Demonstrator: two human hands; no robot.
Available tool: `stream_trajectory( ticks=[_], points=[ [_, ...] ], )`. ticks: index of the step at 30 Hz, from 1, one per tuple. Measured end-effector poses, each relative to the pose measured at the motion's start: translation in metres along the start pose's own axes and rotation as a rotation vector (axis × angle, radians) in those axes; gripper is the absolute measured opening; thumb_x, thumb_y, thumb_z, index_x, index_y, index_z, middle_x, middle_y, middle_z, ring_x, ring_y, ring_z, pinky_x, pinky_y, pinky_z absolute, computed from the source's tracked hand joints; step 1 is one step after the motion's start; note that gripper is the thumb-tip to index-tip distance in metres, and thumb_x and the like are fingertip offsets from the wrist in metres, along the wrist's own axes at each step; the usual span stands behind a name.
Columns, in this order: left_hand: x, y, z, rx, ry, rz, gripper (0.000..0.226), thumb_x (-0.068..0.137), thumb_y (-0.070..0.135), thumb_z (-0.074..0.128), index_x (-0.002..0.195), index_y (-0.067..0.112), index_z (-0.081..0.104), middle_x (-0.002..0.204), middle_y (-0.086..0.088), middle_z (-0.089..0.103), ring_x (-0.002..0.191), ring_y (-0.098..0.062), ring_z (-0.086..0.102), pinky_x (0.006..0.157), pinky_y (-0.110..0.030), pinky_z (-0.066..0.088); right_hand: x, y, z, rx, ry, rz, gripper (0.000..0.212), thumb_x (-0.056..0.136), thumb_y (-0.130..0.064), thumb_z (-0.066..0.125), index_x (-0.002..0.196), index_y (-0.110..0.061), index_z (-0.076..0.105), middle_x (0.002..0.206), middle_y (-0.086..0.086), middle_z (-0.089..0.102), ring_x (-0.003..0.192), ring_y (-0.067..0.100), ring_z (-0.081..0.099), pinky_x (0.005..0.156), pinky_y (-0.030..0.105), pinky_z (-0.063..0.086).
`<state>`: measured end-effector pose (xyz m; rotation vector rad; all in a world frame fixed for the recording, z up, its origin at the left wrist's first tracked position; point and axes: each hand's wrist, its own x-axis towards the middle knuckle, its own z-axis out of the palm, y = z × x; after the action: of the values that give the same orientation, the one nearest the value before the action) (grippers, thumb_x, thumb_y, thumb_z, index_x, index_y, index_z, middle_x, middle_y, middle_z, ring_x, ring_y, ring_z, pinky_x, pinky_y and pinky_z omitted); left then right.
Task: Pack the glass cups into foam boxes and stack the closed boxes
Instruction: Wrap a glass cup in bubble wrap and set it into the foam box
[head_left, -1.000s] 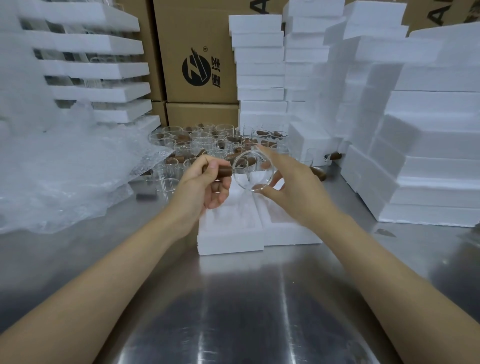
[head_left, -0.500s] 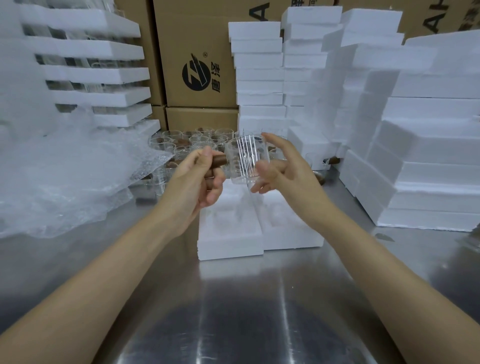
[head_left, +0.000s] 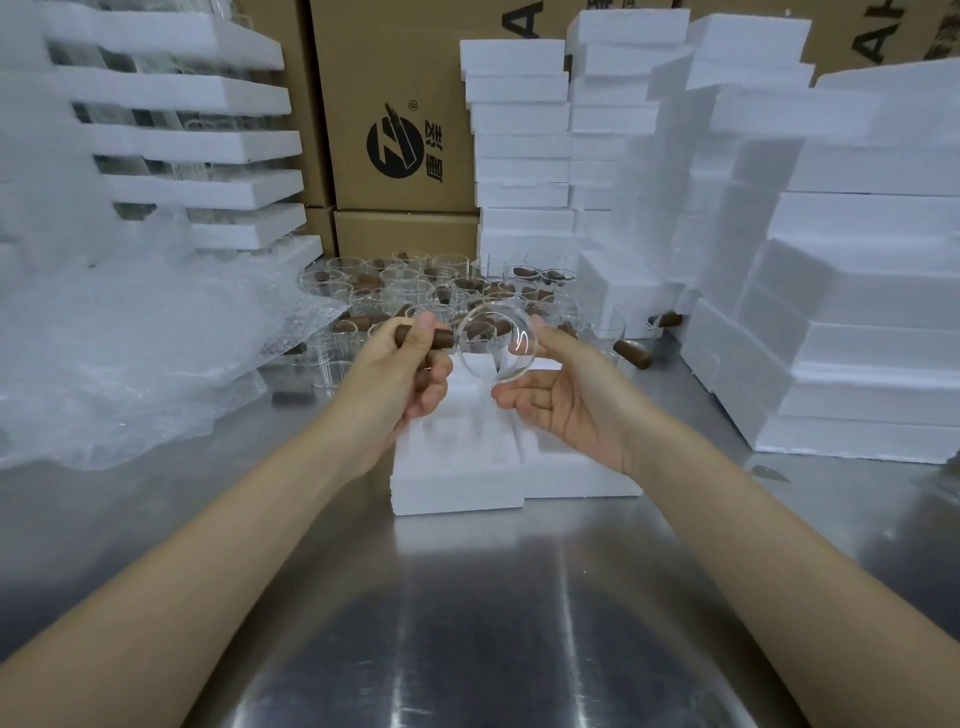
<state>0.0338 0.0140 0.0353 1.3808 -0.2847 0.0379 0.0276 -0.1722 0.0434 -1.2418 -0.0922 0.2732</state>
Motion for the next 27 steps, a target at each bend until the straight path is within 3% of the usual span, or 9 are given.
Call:
stream_trajectory(
  ticks=[17,22,24,27],
  points=[
    [0.0020,-0.0021,-0.0013,-0.036,-0.013,-0.007,0.026,0.099,0.039,0.044,0.098,0.013,0.047,0.056,0.007,0.053,0.043,-0.006,0.042,0.035,-0.015,0.030,-0.0029,-0.0011,0.0019,0.026,0.008,-0.002,0.034,0.094,-0.041,0.056,0.109,-0.010,0.054,0.071,0.020,0.071,0.064,0.024,0.072,0.051,0.022,0.053],
    [0.0043,-0.0037,-0.0039,0.113,0.009,0.172,0.009,0.103,0.021,0.041,0.103,0.020,0.050,0.068,0.007,0.060,0.050,-0.008,0.050,0.044,-0.018,0.037,0.0009,0.0008,0.0040,0.078,-0.011,-0.079,0.024,0.098,-0.027,0.053,0.117,-0.013,0.057,0.095,0.018,0.074,0.087,0.028,0.073,0.066,0.025,0.057],
    [0.0029,-0.0052,-0.0036,0.206,0.006,0.270,0.014,0.103,0.014,0.039,0.104,0.023,0.049,0.078,0.004,0.059,0.056,-0.009,0.052,0.048,-0.019,0.040,0.0027,0.0016,0.0042,0.079,-0.023,-0.115,0.020,0.097,-0.014,0.053,0.115,-0.013,0.059,0.101,0.017,0.072,0.092,0.029,0.071,0.071,0.026,0.057],
    [0.0016,-0.0078,-0.0026,0.331,0.016,0.330,0.021,0.103,0.008,0.038,0.104,0.027,0.047,0.090,0.001,0.057,0.060,-0.006,0.054,0.054,-0.019,0.043,0.0028,0.0006,0.0036,0.086,-0.058,-0.154,0.029,0.081,-0.002,0.059,0.103,-0.015,0.072,0.099,0.010,0.073,0.096,0.030,0.068,0.085,0.030,0.057]
  ],
)
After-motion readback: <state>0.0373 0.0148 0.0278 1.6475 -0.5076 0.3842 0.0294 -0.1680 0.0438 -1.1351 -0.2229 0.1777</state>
